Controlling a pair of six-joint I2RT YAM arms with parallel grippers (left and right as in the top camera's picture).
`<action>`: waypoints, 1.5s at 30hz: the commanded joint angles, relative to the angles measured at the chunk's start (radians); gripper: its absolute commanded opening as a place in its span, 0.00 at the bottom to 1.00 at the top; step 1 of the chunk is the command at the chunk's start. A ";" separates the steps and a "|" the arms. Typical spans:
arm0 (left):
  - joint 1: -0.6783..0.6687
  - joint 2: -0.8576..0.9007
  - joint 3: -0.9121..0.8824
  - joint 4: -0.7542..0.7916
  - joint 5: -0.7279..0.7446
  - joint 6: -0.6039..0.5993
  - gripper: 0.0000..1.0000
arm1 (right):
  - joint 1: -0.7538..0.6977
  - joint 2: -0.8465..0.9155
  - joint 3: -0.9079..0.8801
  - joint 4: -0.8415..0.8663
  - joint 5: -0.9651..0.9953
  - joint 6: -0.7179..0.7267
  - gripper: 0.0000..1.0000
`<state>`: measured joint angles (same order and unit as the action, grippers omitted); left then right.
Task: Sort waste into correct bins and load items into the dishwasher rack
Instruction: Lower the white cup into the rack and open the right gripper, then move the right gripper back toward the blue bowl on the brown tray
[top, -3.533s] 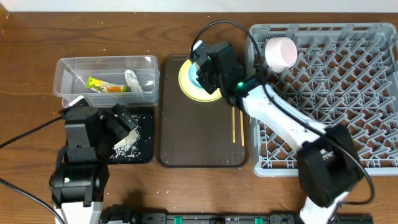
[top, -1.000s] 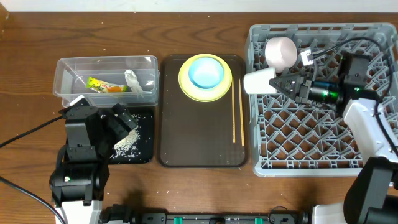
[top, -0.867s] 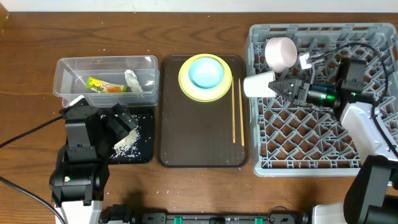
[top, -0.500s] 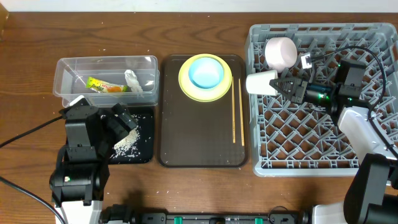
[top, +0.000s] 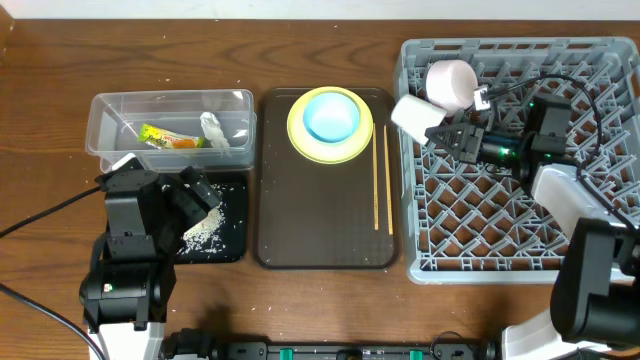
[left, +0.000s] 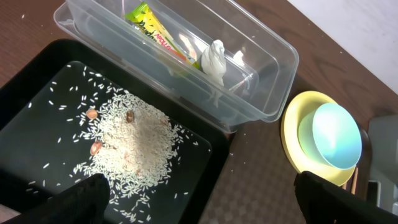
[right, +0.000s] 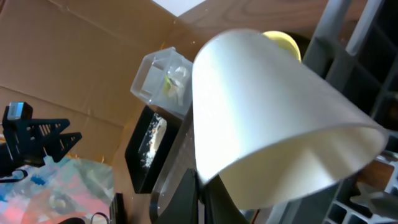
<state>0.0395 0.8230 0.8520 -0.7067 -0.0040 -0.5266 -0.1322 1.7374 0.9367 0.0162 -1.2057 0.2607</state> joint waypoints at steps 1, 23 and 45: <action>0.007 0.000 0.018 0.000 -0.008 0.002 0.98 | -0.001 0.016 -0.006 -0.009 0.001 0.012 0.01; 0.007 0.000 0.018 0.000 -0.008 0.002 0.98 | -0.066 0.015 -0.006 -0.166 0.010 -0.015 0.01; 0.007 0.000 0.018 0.000 -0.008 0.002 0.98 | -0.150 -0.076 0.014 -0.363 0.233 -0.119 0.05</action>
<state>0.0395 0.8230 0.8520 -0.7067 -0.0040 -0.5266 -0.2729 1.7267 0.9356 -0.3355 -1.0412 0.1673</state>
